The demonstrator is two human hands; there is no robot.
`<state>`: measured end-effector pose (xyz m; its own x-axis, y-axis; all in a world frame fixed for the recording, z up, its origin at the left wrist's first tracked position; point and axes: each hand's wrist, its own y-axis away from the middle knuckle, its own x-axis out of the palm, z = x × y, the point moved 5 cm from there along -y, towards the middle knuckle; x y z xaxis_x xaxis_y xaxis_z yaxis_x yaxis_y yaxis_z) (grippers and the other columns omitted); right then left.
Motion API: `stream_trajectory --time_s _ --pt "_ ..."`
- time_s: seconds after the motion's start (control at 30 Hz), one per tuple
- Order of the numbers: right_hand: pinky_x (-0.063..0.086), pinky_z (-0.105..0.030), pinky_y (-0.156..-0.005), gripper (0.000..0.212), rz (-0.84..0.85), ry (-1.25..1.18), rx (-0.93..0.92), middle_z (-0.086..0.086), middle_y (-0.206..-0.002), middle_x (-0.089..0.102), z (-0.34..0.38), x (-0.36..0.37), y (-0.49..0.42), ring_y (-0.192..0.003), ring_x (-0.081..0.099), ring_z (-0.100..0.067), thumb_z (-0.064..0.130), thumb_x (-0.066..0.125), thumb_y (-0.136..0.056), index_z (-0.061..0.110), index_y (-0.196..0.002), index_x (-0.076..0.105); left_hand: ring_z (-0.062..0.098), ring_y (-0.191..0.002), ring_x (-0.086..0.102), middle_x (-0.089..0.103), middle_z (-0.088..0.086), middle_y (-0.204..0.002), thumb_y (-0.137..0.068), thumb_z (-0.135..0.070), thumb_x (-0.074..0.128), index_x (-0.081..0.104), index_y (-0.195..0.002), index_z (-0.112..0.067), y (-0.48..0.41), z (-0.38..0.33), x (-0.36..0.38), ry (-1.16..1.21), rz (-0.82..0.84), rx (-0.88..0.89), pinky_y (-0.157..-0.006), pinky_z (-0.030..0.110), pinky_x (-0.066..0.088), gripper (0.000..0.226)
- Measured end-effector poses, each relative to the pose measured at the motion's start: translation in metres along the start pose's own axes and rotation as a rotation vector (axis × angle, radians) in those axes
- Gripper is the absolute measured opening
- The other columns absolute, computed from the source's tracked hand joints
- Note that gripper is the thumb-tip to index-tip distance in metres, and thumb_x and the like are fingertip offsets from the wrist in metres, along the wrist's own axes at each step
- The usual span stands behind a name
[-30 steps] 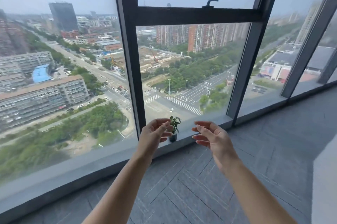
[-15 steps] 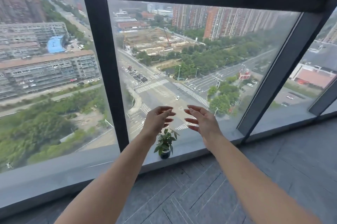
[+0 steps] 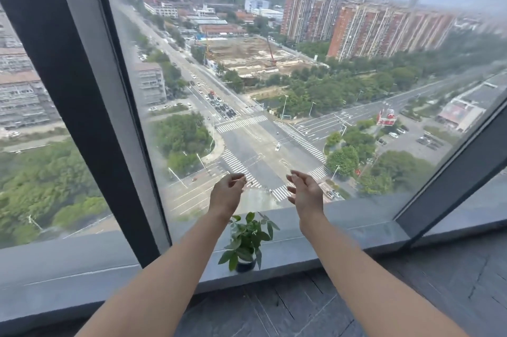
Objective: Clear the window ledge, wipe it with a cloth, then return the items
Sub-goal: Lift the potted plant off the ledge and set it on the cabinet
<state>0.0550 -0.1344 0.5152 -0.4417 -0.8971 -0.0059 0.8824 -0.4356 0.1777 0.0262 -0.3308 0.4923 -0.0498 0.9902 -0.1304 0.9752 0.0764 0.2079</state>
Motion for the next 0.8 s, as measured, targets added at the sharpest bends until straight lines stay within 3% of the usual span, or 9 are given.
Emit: stream_trajectory --time_s 0.1,0.17,0.27,0.37,0.5,0.57,0.63,0.7,0.8 --pt "0.051 -0.039 -0.089 0.012 0.010 0.090 0.024 -0.003 -0.119 0.066 -0.096 0.002 -0.050 -0.104 0.059 -0.021 0.024 0.053 -0.098 0.025 -0.104 0.063 0.020 -0.106 0.061 0.068 0.001 -0.115 -0.094 -0.029 0.057 0.066 -0.115 -0.019 -0.046 0.097 0.011 0.003 -0.056 -0.043 -0.081 0.030 0.047 0.026" --pt "0.046 -0.036 -0.089 0.017 0.027 0.172 0.028 0.000 -0.121 0.062 -0.164 0.003 -0.076 -0.111 0.055 -0.020 0.029 0.049 -0.099 0.024 -0.112 0.059 0.016 -0.101 0.057 0.064 -0.002 -0.112 -0.095 -0.030 0.055 0.064 -0.119 -0.016 -0.071 0.163 0.018 0.003 -0.100 -0.070 -0.081 0.028 0.040 0.029" --pt "0.040 -0.033 -0.092 0.030 0.005 0.212 0.063 0.004 -0.124 0.050 -0.263 0.000 -0.110 -0.116 0.047 -0.018 0.032 0.041 -0.102 0.022 -0.128 0.052 0.018 -0.107 0.053 0.059 -0.004 -0.113 -0.097 -0.036 0.048 0.061 -0.120 -0.018 -0.106 0.265 0.029 0.006 -0.170 -0.133 -0.092 0.032 0.040 0.031" --pt "0.040 -0.042 -0.106 0.038 -0.023 0.207 0.171 0.000 -0.134 0.049 -0.360 -0.003 -0.139 -0.128 0.046 -0.024 0.033 0.035 -0.104 0.019 -0.136 0.047 0.027 -0.117 0.054 0.059 0.001 -0.127 -0.096 -0.041 0.041 0.060 -0.121 -0.020 -0.136 0.357 0.042 0.098 -0.202 -0.242 -0.104 0.044 0.042 0.038" --pt "0.036 -0.048 -0.114 0.039 0.041 0.148 0.315 -0.004 -0.144 0.050 -0.461 0.006 -0.161 -0.133 0.045 -0.027 0.032 0.033 -0.105 0.019 -0.137 0.049 0.026 -0.110 0.058 0.063 0.006 -0.120 -0.096 -0.039 0.041 0.061 -0.118 -0.018 -0.154 0.446 0.065 0.361 -0.153 -0.380 -0.097 0.039 0.044 0.037" --pt "0.036 -0.046 -0.114 0.039 0.127 0.117 0.380 -0.004 -0.145 0.050 -0.498 0.016 -0.167 -0.134 0.046 -0.027 0.028 0.032 -0.105 0.021 -0.139 0.048 0.024 -0.099 0.058 0.063 0.010 -0.110 -0.097 -0.032 0.046 0.063 -0.108 -0.014 -0.156 0.474 0.074 0.410 -0.144 -0.403 -0.083 0.035 0.046 0.026" --pt "0.043 -0.040 -0.105 0.037 0.211 0.118 0.393 -0.005 -0.138 0.057 -0.519 0.027 -0.169 -0.125 0.053 -0.024 0.019 0.035 -0.103 0.025 -0.136 0.051 0.018 -0.083 0.055 0.060 0.010 -0.100 -0.100 -0.017 0.049 0.061 -0.092 -0.016 -0.159 0.489 0.081 0.363 -0.132 -0.361 -0.072 0.030 0.048 0.014" --pt "0.046 -0.034 -0.092 0.038 0.254 0.125 0.406 -0.001 -0.114 0.065 -0.532 0.035 -0.170 -0.102 0.059 -0.018 0.010 0.034 -0.101 0.029 -0.123 0.059 0.017 -0.082 0.053 0.057 0.005 -0.089 -0.098 -0.001 0.047 0.055 -0.084 -0.021 -0.161 0.499 0.089 0.249 -0.068 -0.314 -0.069 0.022 0.049 0.025" --pt "0.044 -0.036 -0.089 0.027 0.281 0.142 0.425 -0.002 -0.103 0.065 -0.542 0.044 -0.165 -0.087 0.054 -0.016 0.022 0.037 -0.102 0.029 -0.098 0.063 0.016 -0.096 0.051 0.060 -0.001 -0.097 -0.090 0.003 0.051 0.053 -0.092 -0.026 -0.159 0.505 0.098 -0.046 0.080 -0.266 -0.085 0.029 0.045 0.029"
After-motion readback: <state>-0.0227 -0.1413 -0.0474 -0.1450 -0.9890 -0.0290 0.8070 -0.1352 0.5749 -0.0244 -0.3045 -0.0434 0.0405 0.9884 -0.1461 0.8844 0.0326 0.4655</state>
